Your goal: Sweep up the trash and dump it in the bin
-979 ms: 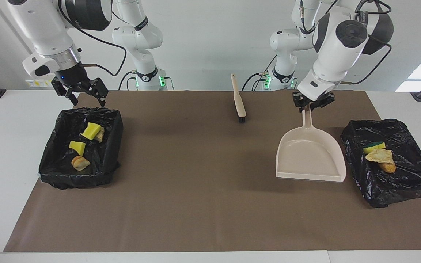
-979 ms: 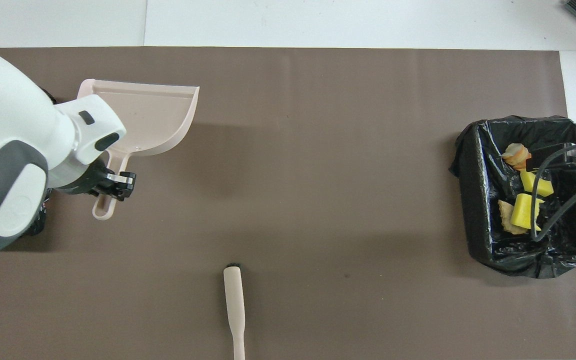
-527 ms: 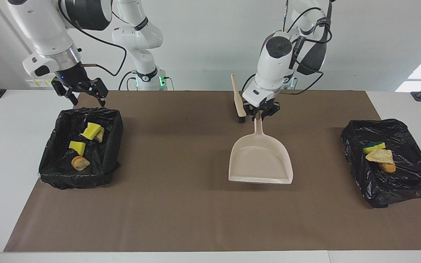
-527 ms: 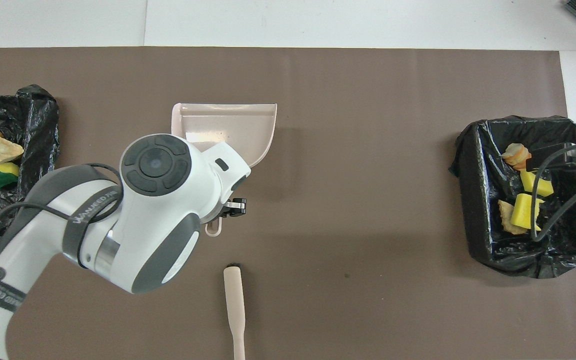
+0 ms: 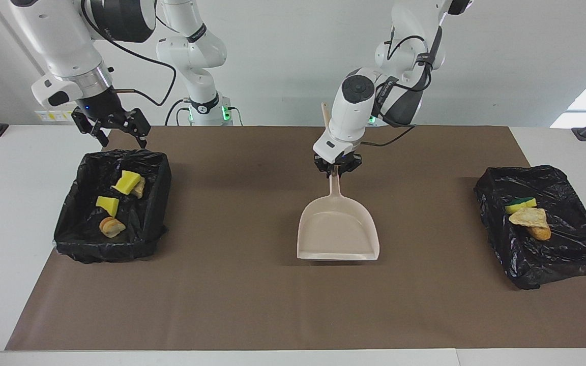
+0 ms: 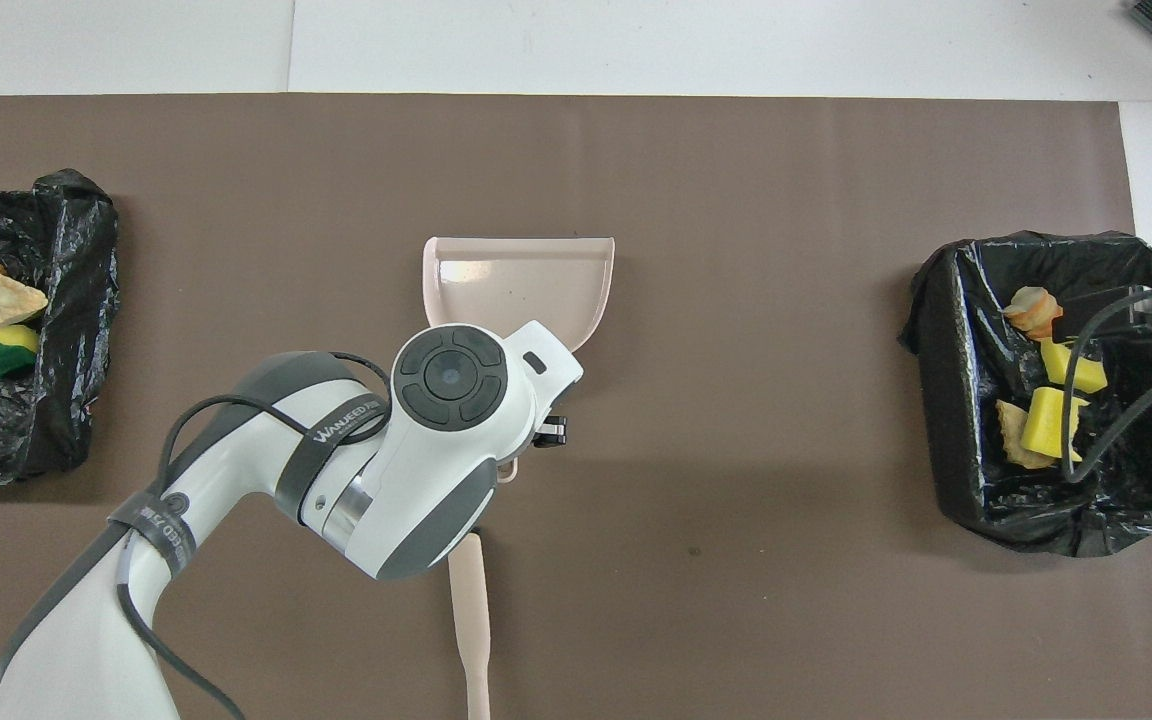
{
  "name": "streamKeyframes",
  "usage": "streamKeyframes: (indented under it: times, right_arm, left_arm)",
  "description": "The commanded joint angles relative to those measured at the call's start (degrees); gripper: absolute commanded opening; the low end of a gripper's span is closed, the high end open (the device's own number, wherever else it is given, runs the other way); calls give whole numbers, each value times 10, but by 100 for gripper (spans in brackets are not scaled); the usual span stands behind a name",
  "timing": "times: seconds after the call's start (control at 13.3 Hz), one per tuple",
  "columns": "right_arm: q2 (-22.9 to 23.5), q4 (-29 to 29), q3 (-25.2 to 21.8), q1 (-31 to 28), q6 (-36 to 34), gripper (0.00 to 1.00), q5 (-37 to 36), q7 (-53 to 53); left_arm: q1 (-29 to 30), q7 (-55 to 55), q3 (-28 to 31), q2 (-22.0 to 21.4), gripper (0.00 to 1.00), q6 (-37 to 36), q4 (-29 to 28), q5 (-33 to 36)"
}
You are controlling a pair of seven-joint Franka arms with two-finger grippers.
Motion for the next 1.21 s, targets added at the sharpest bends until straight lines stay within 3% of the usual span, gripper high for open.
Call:
streamKeyframes:
  times: [0.0,0.6,0.68,0.75,0.83,1.13]
  right_arm:
    - [-6,-6,4,-7,0,100,9,-5]
    - [-7,-8,4,-7,-2,100,9,-5]
    - [-7,-8,4,-7,-2,100,9,-5]
    - [-7,-8,4,-6,-2,100,9,-5]
    - [-7,-8,4,-6,-2,100,9,-5]
    - [-7,-8,4,-6,-1,100,9,-6]
  left_arm:
    - [-3,-9,3,12,0,32,-24,33]
    - [2,-31,3,31,0,36,-22,56]
    - [3,-31,3,32,18,29,-19,56]
    - [4,-31,3,32,52,18,-15,56]
    - [5,-31,3,28,100,9,-13,55]
    - [19,-23,8,16,100,-26,29,53]
